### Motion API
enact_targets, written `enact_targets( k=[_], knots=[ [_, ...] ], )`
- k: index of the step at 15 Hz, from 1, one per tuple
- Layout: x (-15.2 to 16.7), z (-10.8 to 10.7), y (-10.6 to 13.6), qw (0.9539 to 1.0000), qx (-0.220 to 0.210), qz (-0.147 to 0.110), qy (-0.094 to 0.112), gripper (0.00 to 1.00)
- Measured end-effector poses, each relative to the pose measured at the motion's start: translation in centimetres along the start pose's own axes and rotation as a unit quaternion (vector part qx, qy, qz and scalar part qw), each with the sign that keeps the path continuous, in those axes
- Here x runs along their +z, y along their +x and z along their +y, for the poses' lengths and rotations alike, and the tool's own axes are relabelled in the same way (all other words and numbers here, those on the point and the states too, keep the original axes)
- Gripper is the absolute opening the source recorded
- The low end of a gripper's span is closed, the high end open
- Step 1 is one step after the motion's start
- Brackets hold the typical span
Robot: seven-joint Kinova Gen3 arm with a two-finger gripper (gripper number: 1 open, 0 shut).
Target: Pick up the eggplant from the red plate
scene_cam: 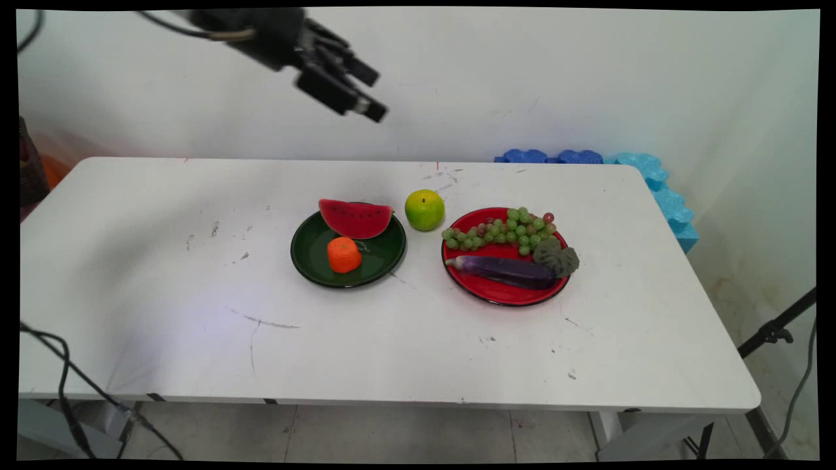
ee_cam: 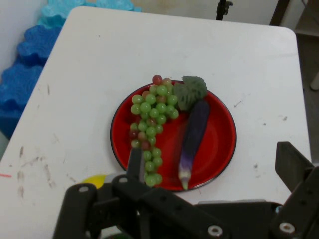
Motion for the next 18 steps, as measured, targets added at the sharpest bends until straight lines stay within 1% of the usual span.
enact_targets(
  k=[1,2,3,5,7,10,13,15,18],
  knots=[
    [1.5,-0.1,0.9,1.0,0.0,-0.005,0.0,1.0],
    [2.7,-0.5,1.3,0.9999,-0.006,-0.011,0.006,1.0],
    [4.1,-0.5,1.8,0.9998,-0.008,-0.015,0.005,1.0],
    [7.8,0.0,2.5,0.9995,-0.015,-0.029,0.004,1.0],
    [11.3,0.6,2.5,0.9988,-0.022,-0.043,0.001,1.0],
    [16.9,1.7,1.8,0.9972,-0.027,-0.07,-0.005,1.0],
    [22.0,2.6,0.5,0.9948,-0.029,-0.097,-0.01,1.0],
    [24.8,2.6,-0.6,0.993,-0.019,-0.116,-0.008,1.0],
    [28.4,2.1,-2.2,0.9899,-0.001,-0.142,0.002,1.0]
  ],
)
